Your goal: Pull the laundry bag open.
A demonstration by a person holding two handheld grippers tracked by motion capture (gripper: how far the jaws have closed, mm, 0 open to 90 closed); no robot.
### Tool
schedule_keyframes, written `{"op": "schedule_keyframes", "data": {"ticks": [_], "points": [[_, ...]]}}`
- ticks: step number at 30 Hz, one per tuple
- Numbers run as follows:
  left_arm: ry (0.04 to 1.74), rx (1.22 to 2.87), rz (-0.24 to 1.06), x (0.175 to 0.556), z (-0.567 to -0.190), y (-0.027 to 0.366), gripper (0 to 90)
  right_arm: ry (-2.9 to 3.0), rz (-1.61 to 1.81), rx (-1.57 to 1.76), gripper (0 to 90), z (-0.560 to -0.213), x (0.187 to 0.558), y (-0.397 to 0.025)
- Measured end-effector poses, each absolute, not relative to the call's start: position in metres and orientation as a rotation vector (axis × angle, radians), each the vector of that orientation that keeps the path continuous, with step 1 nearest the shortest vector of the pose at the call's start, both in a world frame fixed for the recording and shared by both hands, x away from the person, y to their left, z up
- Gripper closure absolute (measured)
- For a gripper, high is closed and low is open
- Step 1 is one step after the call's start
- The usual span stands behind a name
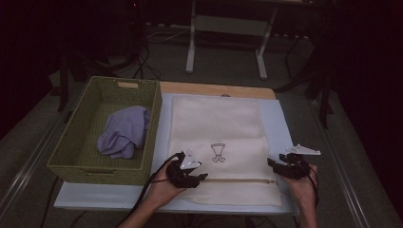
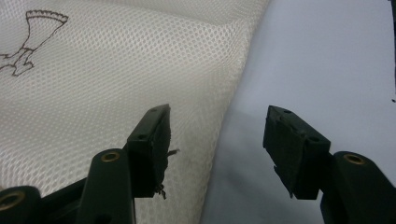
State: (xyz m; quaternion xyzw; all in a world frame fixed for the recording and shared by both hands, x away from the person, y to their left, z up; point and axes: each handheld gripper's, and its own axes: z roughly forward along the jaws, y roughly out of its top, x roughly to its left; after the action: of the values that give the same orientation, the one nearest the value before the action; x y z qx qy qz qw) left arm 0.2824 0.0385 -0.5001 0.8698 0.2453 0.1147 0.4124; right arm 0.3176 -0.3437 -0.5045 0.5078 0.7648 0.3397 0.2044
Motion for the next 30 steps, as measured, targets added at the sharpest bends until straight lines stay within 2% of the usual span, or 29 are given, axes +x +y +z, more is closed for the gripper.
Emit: {"op": "schedule_keyframes", "data": {"ticks": [12,14,30], "points": [[0.548,2.171,0.228,0.292,-0.49,0.016,52.0,2.137,0.991,1.42,35.8,-0.505,0.316,-0.346],[0.53,2.163,0.205,0.296,-0.489,0.007,51.8,2.14,1.013,1.425,32.4,-0.506,0.315,-0.347],[0.447,2.16,0.152,0.302,-0.49,-0.027,51.8,2.128,0.946,1.396,42.0,-0.507,0.312,-0.344]]}}
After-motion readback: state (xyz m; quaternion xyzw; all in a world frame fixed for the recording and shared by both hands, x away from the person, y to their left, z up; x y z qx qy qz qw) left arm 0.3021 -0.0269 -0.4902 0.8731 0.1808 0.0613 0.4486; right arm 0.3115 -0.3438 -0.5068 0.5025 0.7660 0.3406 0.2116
